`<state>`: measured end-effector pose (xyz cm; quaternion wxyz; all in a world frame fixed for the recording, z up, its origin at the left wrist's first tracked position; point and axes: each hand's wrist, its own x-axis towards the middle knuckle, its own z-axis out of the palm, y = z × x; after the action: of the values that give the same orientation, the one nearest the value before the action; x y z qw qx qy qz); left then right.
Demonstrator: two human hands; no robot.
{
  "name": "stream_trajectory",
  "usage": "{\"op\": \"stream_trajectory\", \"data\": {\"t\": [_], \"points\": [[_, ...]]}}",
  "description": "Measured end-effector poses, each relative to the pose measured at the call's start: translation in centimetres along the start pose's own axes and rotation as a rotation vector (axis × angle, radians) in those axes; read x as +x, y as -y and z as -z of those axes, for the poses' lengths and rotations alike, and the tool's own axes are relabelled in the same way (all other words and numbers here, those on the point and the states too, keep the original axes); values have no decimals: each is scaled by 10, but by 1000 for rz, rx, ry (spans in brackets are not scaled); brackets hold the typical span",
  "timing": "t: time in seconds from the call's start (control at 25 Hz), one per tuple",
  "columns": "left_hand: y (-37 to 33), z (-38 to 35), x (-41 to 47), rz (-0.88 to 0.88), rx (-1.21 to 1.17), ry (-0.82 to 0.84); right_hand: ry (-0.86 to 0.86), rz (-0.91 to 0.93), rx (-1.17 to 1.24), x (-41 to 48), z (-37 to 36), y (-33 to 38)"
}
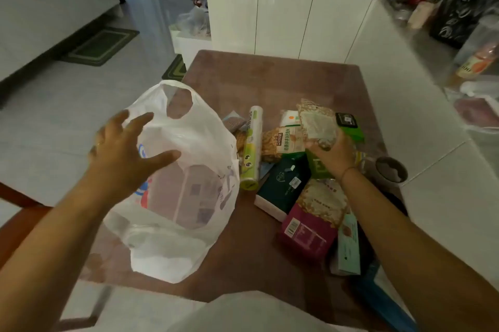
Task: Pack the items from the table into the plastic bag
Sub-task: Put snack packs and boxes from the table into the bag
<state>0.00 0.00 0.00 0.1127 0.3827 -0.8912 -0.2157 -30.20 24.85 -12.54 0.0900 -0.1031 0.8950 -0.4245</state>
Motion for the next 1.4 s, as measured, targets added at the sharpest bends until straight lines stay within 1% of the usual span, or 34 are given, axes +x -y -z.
{"op": "stream_trajectory", "data": {"t": [0.08,0.16,0.2,0.24,0.32,0.44,0.48,0.56,0.64,0.76,0.84,0.92,0.96,1.0,1.04,1.08,1.12,1.2,1.24,1.32,1.36,1.4], "points": [[12,1,1,63,101,-61,33,-143,-81,12,4,-12],[27,2,1,123,104,-86,69,-299,-18,26,4,-29],[31,0,2,144,100,-85,65,-330,7,32,2,-36],[33,-2,2,161,108,-81,49,-344,0,33,0,-38],[37,-2,4,193,99,-60,11,-307,-42,38,-3,-39],[42,-3,6,241,60,-12,26,-259,-46,47,-8,-40],[43,-4,6,252,51,2,32,-278,-29,49,-9,-39],[45,-6,7,265,48,30,32,-346,38,57,-8,-38],[48,-8,8,275,67,20,49,-376,101,60,-4,-38],[54,-8,8,312,90,-12,85,-390,305,47,4,-22],[59,-8,9,313,63,28,74,-314,385,31,11,8],[63,-9,8,286,33,69,32,-147,529,4,15,59],[64,-10,8,273,20,78,50,-52,641,-14,16,89],[66,-10,8,263,12,78,105,49,752,-34,14,118],[68,-11,8,255,5,75,186,148,812,-57,11,146],[69,-11,8,246,-4,68,268,232,798,-79,2,167],[70,-12,8,237,-18,63,331,305,691,-100,-11,181],[73,-11,6,221,-56,49,385,439,317,-135,-49,192],[75,-11,4,217,-80,40,420,468,142,-146,-70,190],[80,-11,-1,212,-122,23,526,411,-137,-154,-107,178],[81,-11,-4,211,-135,20,591,341,-216,-151,-124,170],[81,-12,-7,210,-146,21,656,250,-245,-147,-139,163]]}}
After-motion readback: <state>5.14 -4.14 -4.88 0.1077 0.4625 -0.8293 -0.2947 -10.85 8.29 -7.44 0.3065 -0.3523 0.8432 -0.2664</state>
